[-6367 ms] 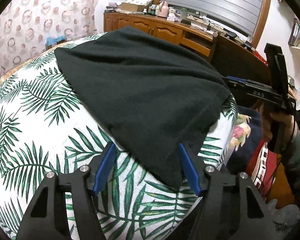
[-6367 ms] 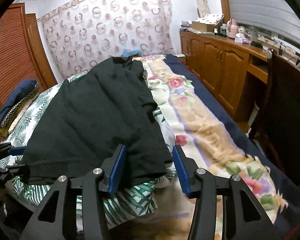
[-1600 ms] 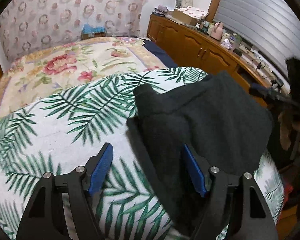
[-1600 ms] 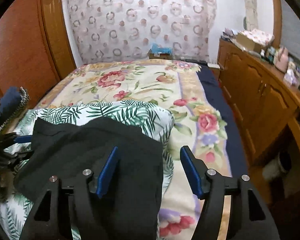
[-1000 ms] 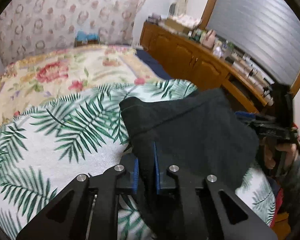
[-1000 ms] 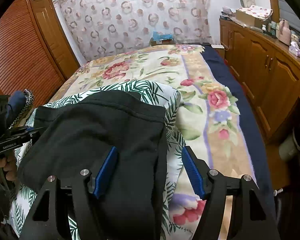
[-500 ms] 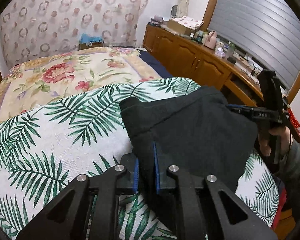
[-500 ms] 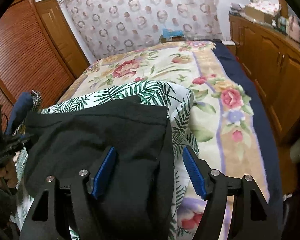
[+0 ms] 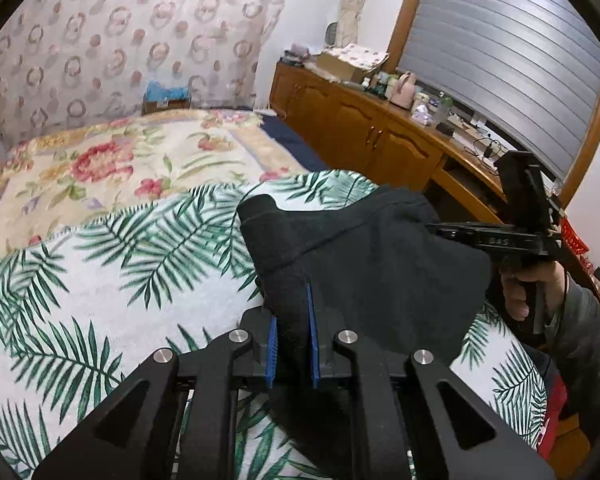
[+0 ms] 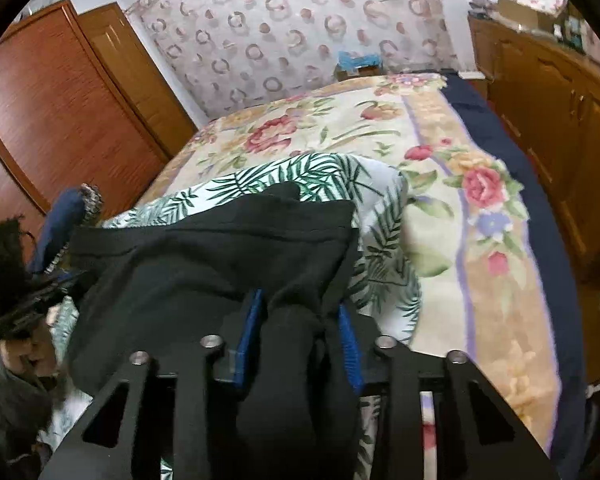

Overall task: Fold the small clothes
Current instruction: 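Grasp the folded shirt with the left gripper and lift it off the bed, then carry the folded shirt with the left gripper toward the clothes stack by the wardrobe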

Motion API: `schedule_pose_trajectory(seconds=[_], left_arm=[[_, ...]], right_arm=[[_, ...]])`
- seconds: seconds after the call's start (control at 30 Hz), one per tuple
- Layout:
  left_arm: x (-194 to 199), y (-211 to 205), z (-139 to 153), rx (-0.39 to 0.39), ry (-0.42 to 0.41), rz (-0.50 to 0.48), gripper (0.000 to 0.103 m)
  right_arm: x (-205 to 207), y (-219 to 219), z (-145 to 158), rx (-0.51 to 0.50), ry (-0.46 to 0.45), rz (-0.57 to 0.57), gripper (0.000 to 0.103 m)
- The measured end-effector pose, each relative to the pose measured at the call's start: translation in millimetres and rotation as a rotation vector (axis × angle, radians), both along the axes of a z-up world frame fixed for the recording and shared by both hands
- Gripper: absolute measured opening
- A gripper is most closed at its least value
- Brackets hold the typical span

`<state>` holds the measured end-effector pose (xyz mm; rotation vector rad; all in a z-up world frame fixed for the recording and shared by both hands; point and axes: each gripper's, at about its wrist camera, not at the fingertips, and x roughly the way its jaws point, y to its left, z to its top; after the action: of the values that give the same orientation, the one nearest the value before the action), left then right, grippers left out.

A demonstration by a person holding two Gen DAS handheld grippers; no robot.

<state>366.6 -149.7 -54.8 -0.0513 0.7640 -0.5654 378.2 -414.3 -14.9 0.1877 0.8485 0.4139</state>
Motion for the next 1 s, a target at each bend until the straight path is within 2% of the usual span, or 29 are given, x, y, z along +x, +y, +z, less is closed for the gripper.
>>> schedule_pose_trajectory(seconds=[0.03,0.1,0.23,0.43,0.67,1.0], left_arm=[[-2,-2,3,-0.002,-0.009,-0.004,0.013],[-6,-5,10,-0.009,-0.024,-0.013,0.013],[-15,-8,23,-0.030,-0.057,-0.028,0.013],[-29,-6,47,-0.058,-0.106,-0.039,0.013],[-43,3,63,-0.075,-0.150,-0.032,0.013],[-71,50,91,-0.096,-0.230,0.034,0.013]], right_arm=[[-2,0,2,-0.004,-0.011,0.002,0.017],[-6,4,4,-0.027,-0.030,0.005,0.014],[-18,13,11,-0.086,-0.079,-0.002,0.011],[-40,17,33,-0.115,-0.183,-0.022,0.010],[-63,34,53,-0.181,-0.277,0.013,0.010],[-84,76,70,-0.205,-0.387,0.096,0.010]])
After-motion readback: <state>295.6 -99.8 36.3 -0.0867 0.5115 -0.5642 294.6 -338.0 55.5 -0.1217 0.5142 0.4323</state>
